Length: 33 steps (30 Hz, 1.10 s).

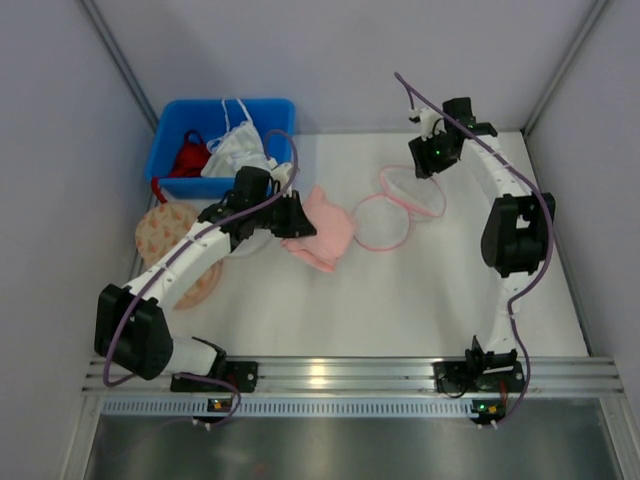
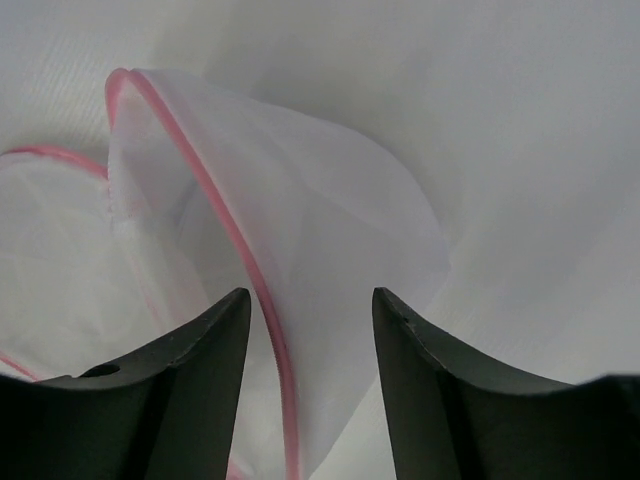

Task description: Place the bra in the laundry bag and zip it closed

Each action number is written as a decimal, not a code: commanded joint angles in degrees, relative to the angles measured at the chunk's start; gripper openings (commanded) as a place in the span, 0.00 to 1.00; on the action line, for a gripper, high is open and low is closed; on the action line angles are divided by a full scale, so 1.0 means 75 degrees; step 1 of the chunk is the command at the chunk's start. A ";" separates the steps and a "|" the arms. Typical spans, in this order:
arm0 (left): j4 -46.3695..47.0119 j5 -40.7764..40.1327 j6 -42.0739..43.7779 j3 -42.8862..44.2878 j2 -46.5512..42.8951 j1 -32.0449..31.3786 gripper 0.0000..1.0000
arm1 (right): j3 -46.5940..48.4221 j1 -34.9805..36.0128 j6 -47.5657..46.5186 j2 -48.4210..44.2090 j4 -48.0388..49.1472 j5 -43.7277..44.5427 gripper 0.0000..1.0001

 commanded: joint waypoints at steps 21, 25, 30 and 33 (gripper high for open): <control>0.1330 0.1963 -0.1637 0.0148 0.0711 0.0213 0.00 | -0.3763 0.0522 0.2079 -0.3328 0.0935 -0.0880 0.00; 0.1342 0.1659 -0.1567 0.0794 0.1415 -0.0418 0.00 | -0.4678 0.0651 0.2491 -0.4055 0.1192 -0.0893 0.00; 0.1342 0.1739 -0.1601 0.2162 0.2911 -0.0958 0.00 | -0.5615 0.0651 0.2468 -0.4677 0.1626 -0.0729 0.00; 0.1342 0.2383 -0.1987 0.2843 0.3826 -0.1146 0.00 | -0.5886 0.0663 0.2457 -0.4853 0.1884 -0.0787 0.00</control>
